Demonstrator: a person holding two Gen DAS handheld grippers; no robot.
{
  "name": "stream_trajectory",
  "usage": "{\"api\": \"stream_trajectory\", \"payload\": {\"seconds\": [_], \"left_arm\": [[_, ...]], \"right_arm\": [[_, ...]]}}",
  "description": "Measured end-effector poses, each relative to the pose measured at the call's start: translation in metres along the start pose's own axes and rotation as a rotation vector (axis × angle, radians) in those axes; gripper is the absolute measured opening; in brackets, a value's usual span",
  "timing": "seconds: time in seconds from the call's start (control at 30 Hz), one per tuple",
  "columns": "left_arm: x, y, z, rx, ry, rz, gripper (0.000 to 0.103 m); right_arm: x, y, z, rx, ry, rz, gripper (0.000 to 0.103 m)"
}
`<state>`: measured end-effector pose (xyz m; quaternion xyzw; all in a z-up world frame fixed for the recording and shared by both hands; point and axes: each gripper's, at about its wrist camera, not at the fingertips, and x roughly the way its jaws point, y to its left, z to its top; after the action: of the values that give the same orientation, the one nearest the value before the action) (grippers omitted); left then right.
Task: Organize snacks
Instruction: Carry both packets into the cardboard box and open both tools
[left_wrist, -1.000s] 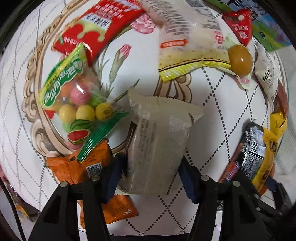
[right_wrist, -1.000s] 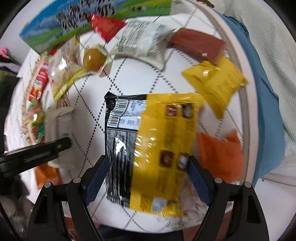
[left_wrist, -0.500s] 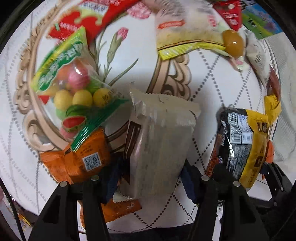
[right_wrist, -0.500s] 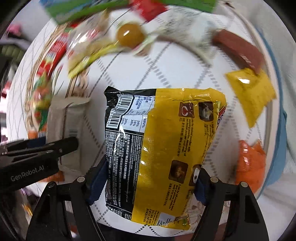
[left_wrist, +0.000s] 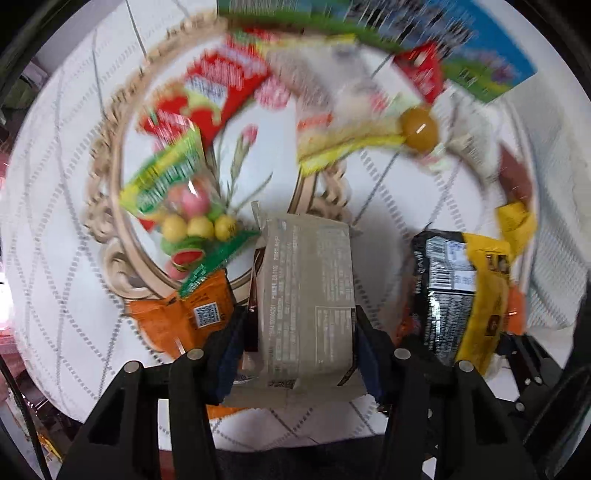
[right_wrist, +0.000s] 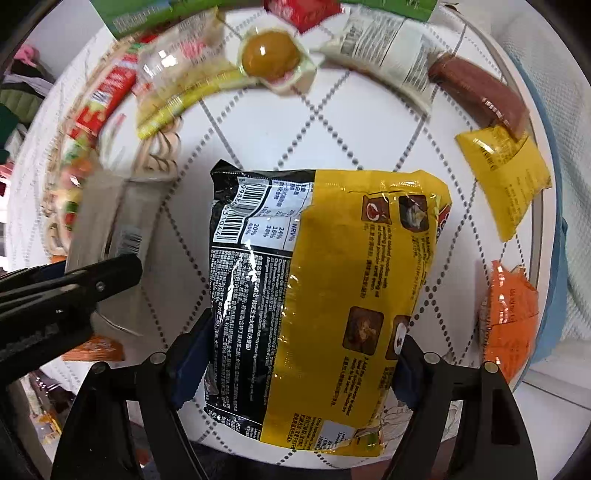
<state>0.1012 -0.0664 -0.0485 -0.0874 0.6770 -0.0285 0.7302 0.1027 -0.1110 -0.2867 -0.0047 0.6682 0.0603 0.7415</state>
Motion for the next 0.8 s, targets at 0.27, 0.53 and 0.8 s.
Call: {"api": "stream_trajectory", "payload": {"seconds": [0.27, 0.53, 0.8], "left_arm": [[-0.108, -0.023, 0.047, -0.039, -0.141, -0.097, 0.052], [-0.169, -0.03, 0.166, -0.044, -0.302, -0.161, 0.052], [-0.085, -0.03, 0.295, -0.034, -0.258, -0.094, 0.052]], "right_arm": [[-0.085, -0.021, 0.033, -0.021, -0.131, 0.16, 0.083], [-0.17, -0.047, 0.143, -0.061, -0.286, 0.271, 0.083], [-0.158, -0.056, 0.292, -0.068, -0.286, 0.263, 0.083]]}}
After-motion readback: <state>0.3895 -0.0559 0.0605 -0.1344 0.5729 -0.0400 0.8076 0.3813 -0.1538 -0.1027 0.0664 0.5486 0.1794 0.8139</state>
